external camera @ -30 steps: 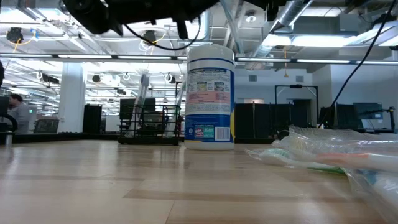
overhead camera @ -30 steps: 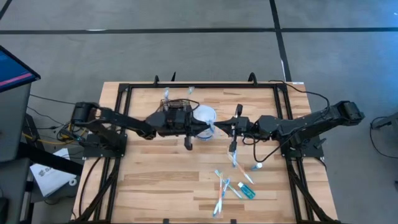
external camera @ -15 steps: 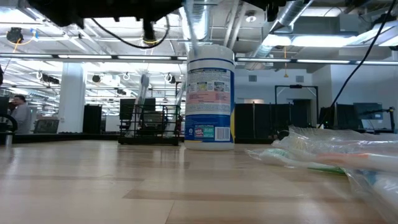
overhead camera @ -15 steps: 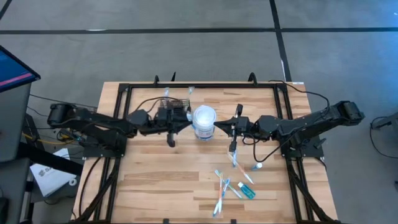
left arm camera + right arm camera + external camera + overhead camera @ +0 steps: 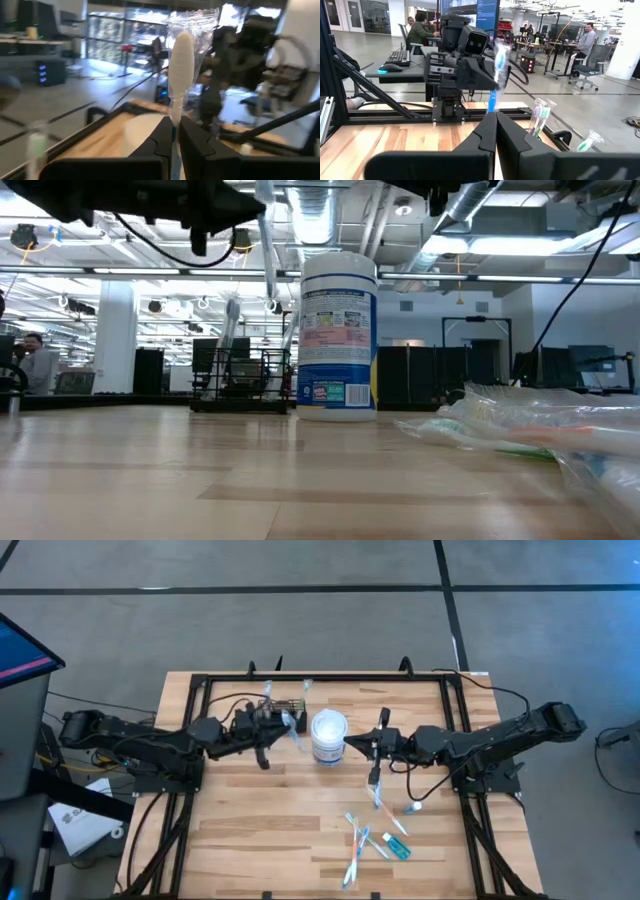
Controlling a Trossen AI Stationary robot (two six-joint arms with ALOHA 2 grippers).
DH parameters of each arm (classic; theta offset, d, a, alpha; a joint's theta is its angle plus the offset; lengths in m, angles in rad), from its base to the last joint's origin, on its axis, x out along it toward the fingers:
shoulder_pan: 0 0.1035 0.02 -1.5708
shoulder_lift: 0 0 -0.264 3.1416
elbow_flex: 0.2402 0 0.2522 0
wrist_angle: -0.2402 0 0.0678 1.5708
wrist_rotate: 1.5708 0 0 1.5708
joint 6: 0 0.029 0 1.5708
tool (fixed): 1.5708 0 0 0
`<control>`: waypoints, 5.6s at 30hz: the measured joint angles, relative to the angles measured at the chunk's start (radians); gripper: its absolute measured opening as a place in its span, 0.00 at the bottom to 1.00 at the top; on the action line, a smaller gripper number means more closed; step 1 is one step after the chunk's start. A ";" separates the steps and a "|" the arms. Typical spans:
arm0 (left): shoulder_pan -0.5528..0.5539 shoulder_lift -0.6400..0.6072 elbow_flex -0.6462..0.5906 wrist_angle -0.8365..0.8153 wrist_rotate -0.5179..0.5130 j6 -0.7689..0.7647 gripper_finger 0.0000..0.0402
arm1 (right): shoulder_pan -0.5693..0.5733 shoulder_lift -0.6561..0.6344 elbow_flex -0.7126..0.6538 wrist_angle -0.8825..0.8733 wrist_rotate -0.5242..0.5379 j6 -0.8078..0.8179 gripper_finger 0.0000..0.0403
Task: Pick & Place toothbrushing station
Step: Put the top right blue toothbrush into the mesh organizer
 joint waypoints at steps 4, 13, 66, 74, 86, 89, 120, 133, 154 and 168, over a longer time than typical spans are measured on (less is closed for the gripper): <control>0.000 -0.011 -0.001 -0.025 -0.066 0.025 0.02 | 0.001 0.000 0.000 -0.004 0.000 0.000 0.00; 0.000 -0.011 -0.001 -0.066 -0.212 0.102 0.02 | 0.001 0.000 0.000 -0.006 0.000 0.000 0.00; 0.057 -0.260 -0.197 -0.070 -0.450 0.231 0.02 | 0.002 0.000 0.000 -0.009 0.000 0.000 0.00; 0.105 -0.260 -0.236 -0.062 -0.448 0.204 0.02 | 0.002 0.000 0.000 -0.009 0.000 0.000 0.00; 0.118 -0.260 -0.302 -0.010 -0.444 0.155 0.02 | 0.002 0.000 0.000 -0.009 0.000 -0.001 0.00; 0.118 -0.260 -0.321 0.017 -0.444 0.145 0.02 | 0.002 0.000 0.000 -0.009 0.000 -0.001 0.00; 0.143 0.078 -0.358 0.276 -0.433 0.076 0.03 | 0.000 0.000 0.000 -0.009 0.000 -0.027 0.00; 0.168 0.106 -0.366 0.279 -0.447 0.049 0.07 | 0.000 0.000 0.000 -0.009 0.000 -0.028 0.00; 0.190 0.085 -0.375 0.285 -0.452 0.027 0.17 | 0.000 0.000 0.000 -0.025 0.000 -0.028 0.00; 0.189 0.042 -0.375 0.287 -0.465 0.114 0.19 | 0.000 0.000 0.000 -0.040 0.000 -0.026 0.00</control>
